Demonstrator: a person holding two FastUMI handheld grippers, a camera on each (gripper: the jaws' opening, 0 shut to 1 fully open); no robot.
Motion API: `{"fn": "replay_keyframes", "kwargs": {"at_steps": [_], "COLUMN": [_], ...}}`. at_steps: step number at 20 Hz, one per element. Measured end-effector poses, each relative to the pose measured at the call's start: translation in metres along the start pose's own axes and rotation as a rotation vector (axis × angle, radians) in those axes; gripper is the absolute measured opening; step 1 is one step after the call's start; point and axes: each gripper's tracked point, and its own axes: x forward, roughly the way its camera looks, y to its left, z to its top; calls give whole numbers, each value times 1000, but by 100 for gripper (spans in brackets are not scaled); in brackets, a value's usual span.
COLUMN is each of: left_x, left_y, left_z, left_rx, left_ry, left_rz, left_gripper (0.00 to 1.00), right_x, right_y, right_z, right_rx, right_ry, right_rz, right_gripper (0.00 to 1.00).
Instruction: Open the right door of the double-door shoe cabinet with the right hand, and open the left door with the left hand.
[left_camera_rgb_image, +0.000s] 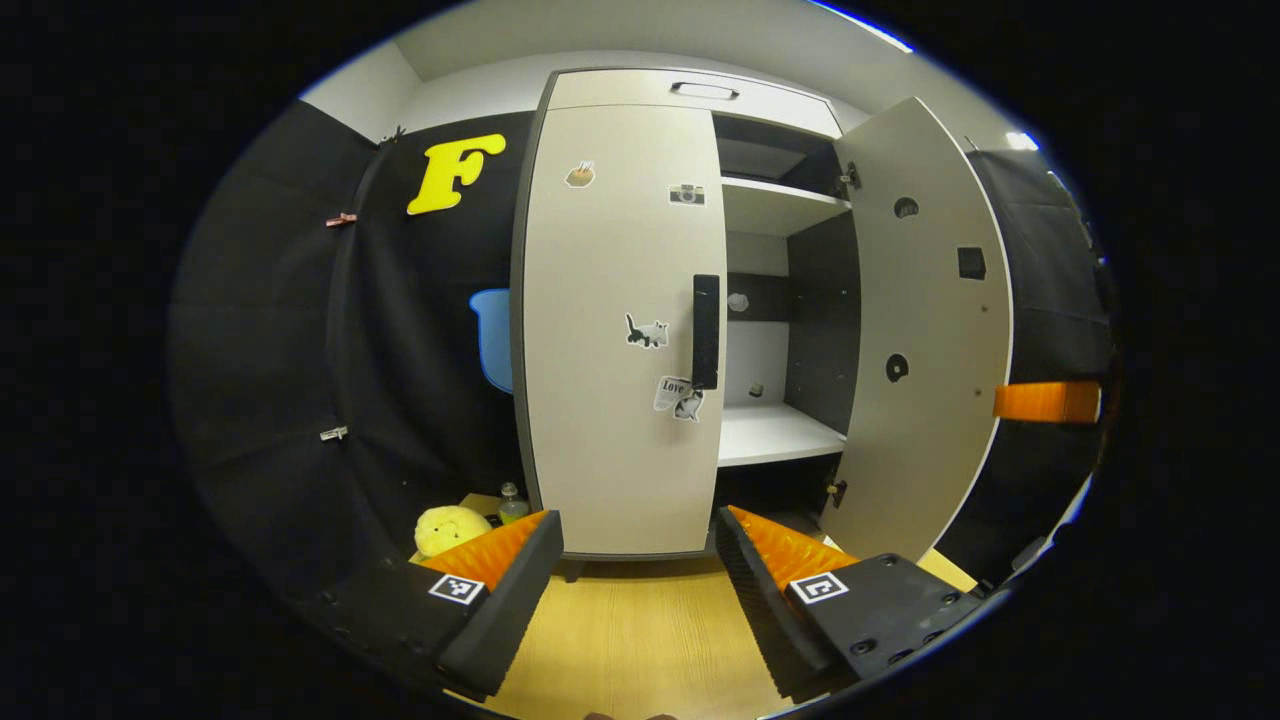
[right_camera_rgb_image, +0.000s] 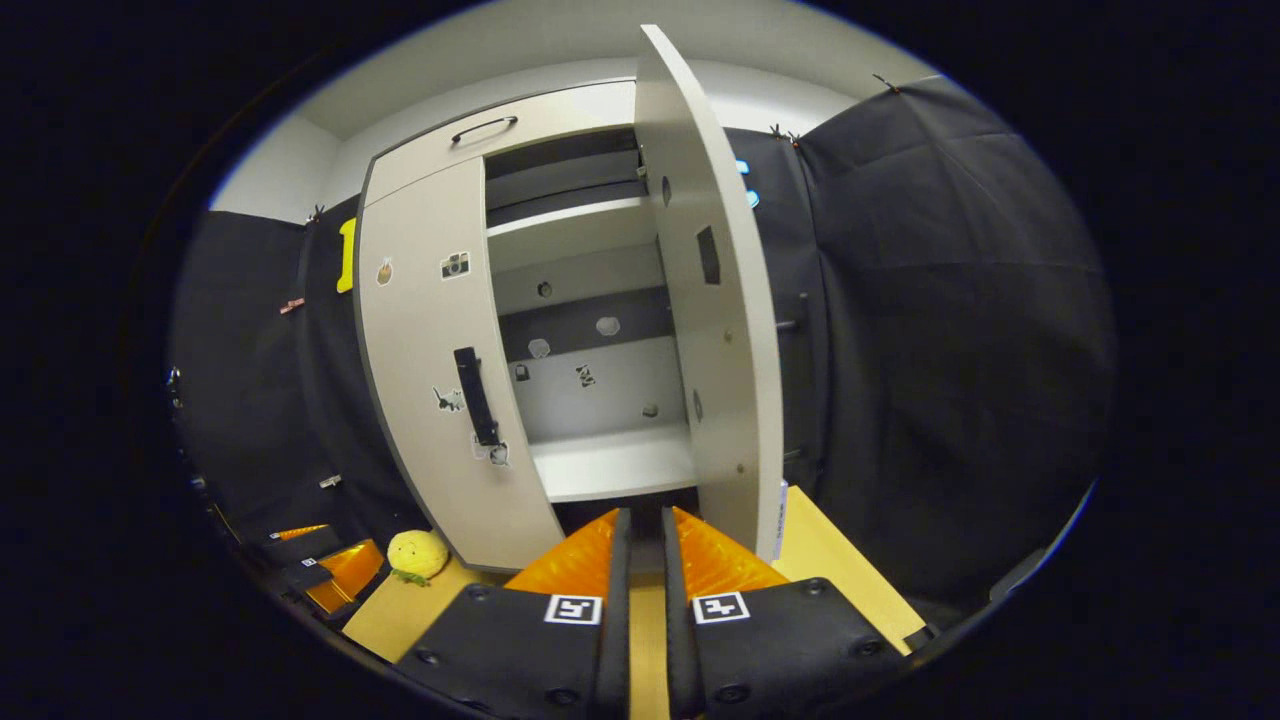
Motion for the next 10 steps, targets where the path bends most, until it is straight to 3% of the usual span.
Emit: {"fn": "replay_keyframes", "kwargs": {"at_steps": [1,4,5,6,7,10], "left_x": [1,8,12,15,21,38], "left_y": [2,3,3,4,4,-2], "left_z": [4,16,21,25,29,49], "left_rx": [-3,-6,-4,2,10,11], "left_ry": [-8,-30,-35,-40,-46,-84], "left_rz": [7,17,23,30,37,34], "left_gripper": [95,95,95,95,95,95], "right_x": [3,8,12,15,18,26], "right_y": [2,9,12,11,12,15], "right_z": [-2,-1,1,2,4,4], "right_rx": [-7,-26,-26,-30,-35,-41], "right_ry": [-3,-24,-26,-32,-42,-51], "right_rz": [4,25,35,30,31,43], "right_gripper": [37,56,72,80,98,98]}}
